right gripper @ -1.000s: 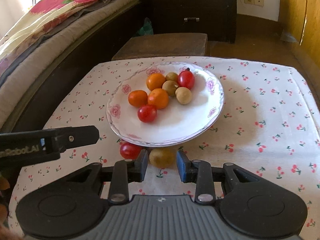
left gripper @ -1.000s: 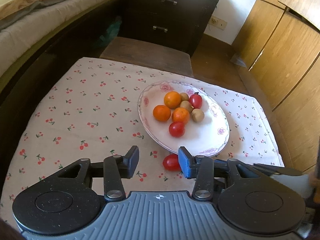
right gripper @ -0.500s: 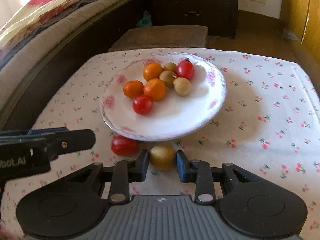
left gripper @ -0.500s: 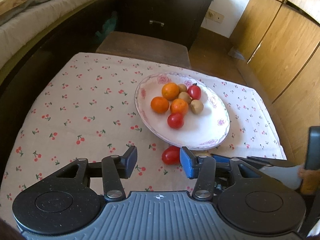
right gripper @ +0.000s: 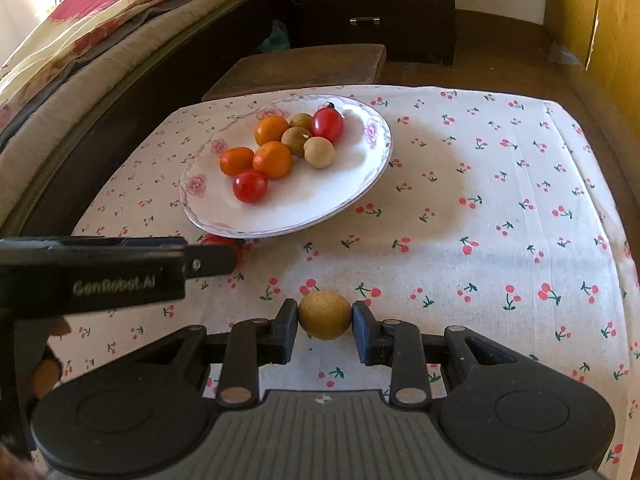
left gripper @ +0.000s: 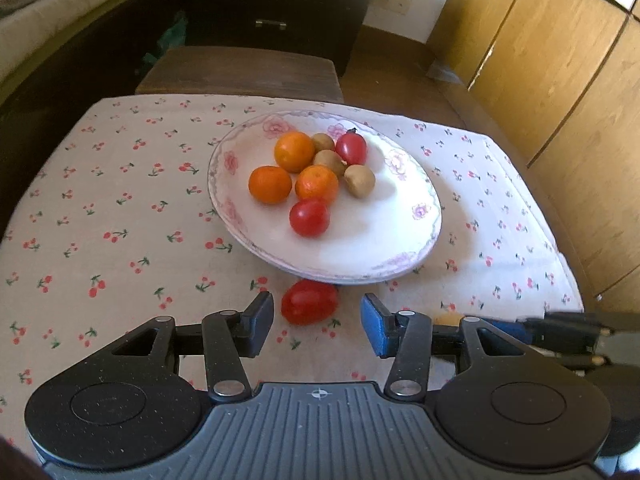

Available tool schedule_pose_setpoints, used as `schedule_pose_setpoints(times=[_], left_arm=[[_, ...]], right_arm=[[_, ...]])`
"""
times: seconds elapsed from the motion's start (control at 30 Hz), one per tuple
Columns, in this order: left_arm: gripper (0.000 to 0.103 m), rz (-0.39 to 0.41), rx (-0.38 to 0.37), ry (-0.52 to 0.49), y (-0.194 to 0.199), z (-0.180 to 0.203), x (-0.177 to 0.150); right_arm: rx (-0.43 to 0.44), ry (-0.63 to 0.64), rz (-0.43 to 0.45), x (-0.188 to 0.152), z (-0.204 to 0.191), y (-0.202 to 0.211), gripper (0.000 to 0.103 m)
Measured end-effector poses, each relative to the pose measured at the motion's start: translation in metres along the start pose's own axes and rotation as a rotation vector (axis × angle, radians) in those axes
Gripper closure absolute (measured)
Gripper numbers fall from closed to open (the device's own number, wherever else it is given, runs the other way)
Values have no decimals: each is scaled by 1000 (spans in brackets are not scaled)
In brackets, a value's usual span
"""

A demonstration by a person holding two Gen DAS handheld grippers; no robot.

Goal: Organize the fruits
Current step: 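Grasp another yellow fruit with the right tool while the left tool grasps a red tomato, then carry the yellow fruit and tomato over the bowl with both tools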

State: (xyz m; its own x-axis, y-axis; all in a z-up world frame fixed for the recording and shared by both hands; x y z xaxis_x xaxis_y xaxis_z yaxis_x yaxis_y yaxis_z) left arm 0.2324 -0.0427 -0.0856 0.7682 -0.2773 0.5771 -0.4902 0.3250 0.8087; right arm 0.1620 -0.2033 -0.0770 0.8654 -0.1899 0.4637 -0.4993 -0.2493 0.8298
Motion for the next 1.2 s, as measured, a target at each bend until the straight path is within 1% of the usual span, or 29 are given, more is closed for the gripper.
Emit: schedule_pose_setpoints(times=[0.1, 0.2, 0.23, 0.27, 0.37, 0.6, 0.67, 0.87, 1.0, 1.1, 1.2], left_arm=[[46, 5, -12, 1, -6, 1, 3], [48, 6, 2, -22, -11, 5, 2], [50, 3, 2, -21, -12, 5, 1], [58, 1, 2, -15, -13, 5, 1], [59, -2, 5, -3, -12, 4, 0], [60, -17, -9, -8, -4, 12, -10], [60, -24, 0, -20, 2, 14, -15], [60, -51, 12, -28, 22, 17, -41], [60, -53, 12, -32, 36, 24, -60], [60, -46, 39, -70, 44, 30, -70], [59, -38, 45, -86, 45, 32, -72]], right_arm=[[4, -5, 0, 0, 1, 0, 72], [4, -4, -4, 0, 1, -2, 72], [3, -4, -7, -1, 1, -2, 72], [0, -4, -9, -1, 2, -3, 72], [-2, -4, -14, -3, 2, -4, 72], [-10, -5, -21, -6, 4, 0, 72], [-15, -3, -21, -8, 4, 3, 72], [-35, 3, -43, -27, 6, 14, 72], [-40, 19, -46, -41, 2, 22, 72], [-48, 44, -40, -49, -3, 25, 72], [-55, 68, -38, -51, -6, 26, 72]])
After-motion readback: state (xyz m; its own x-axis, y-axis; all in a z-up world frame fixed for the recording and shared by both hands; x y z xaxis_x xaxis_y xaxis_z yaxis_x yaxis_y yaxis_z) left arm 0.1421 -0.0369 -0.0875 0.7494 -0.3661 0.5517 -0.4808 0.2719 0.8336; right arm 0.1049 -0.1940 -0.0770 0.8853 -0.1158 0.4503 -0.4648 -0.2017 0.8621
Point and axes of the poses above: each gripper's, at about its wrist camera, not at the fingertips, and y roughly against the way its jaws point, z to its right, x to its top, the point moved 7 cm from there along -y, roughly the way its jaws point, and after that the axes turned 11 degrees about -y, right-handed, at the moved point
